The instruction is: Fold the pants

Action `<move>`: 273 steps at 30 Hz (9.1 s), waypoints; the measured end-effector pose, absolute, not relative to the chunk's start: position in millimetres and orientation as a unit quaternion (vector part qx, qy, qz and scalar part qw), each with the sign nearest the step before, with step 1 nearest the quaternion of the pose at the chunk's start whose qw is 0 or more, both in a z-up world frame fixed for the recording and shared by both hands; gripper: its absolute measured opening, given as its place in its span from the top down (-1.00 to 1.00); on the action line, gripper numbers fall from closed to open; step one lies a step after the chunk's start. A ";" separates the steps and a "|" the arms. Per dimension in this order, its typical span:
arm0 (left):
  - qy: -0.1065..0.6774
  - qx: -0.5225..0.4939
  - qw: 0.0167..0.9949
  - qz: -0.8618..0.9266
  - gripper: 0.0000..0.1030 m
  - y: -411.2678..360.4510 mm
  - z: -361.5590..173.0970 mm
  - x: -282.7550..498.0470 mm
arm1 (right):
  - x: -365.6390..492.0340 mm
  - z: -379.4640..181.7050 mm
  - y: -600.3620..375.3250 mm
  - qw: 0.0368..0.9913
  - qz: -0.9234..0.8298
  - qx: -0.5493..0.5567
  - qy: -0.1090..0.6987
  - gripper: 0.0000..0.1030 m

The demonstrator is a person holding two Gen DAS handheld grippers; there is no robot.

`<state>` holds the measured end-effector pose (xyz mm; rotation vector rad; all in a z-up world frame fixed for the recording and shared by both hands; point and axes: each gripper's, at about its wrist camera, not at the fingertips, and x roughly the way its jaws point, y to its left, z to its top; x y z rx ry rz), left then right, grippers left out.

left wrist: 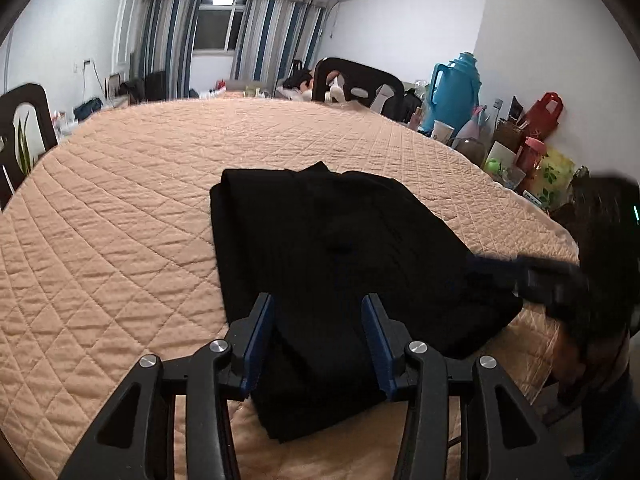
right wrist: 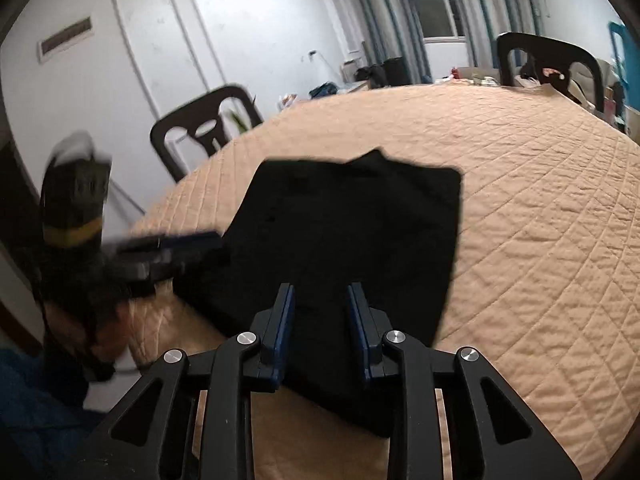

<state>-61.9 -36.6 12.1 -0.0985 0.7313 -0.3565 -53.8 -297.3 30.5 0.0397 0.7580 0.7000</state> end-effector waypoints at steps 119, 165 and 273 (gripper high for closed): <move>0.390 -0.197 0.884 -0.164 0.56 -5.2 24.4 -4.5 | -2.2 39.9 -320.9 0.838 0.335 0.162 0.399 0.68; 0.379 -0.085 0.914 -0.117 0.39 56.6 17.7 40.7 | 58.2 23.0 -205.4 0.844 0.347 -0.056 0.405 0.52; 0.426 0.010 0.905 0.007 -0.46 26.2 -3.2 22.0 | 29.7 6.3 -209.3 0.862 0.249 -0.131 0.422 0.08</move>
